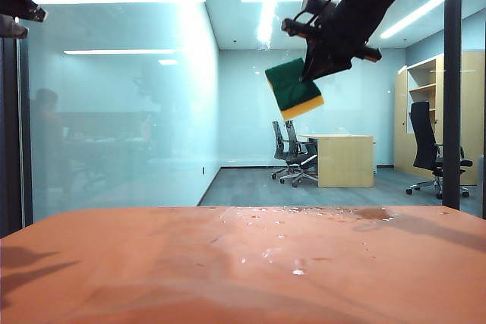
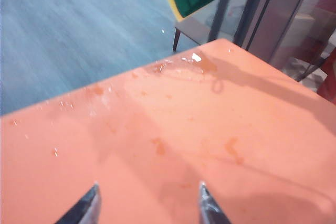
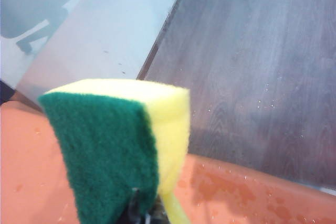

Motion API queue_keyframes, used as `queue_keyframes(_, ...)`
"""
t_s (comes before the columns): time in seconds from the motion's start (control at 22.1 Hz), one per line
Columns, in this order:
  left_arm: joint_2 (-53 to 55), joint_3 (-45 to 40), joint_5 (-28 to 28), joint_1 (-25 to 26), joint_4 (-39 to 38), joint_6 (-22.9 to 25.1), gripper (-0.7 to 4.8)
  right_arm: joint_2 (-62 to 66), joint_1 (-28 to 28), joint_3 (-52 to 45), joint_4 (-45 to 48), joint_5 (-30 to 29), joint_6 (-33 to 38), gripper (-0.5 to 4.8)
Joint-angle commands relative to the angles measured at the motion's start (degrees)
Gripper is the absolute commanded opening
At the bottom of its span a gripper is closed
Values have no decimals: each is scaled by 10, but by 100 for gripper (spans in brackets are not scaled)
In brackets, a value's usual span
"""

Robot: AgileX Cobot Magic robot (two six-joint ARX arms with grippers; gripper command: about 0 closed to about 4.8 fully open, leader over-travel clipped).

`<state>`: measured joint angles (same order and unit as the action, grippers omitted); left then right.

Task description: Pick up the sponge from the table, wipe the water off the glass, and finally place the sponge back on the table.

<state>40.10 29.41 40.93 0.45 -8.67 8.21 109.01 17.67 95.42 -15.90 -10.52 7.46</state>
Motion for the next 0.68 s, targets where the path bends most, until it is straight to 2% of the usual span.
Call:
queue_keyframes(0.05, -1, 1, 2, 0, 24, 3, 237, -26, 0, 1, -3, 15, -2, -9)
queue_keyframes(0.32, -1, 1, 2, 0, 24, 1, 238, -62, -26, -35, 4, 20, -2, -9)
queue_keyframes(0.5, -1, 1, 2, 0, 24, 1, 237, -130, -55, -142, 42, 18, -2, -9)
queue_keyframes(0.68, -1, 1, 2, 0, 24, 1, 238, -200, -60, -240, 78, 18, 2, -9)
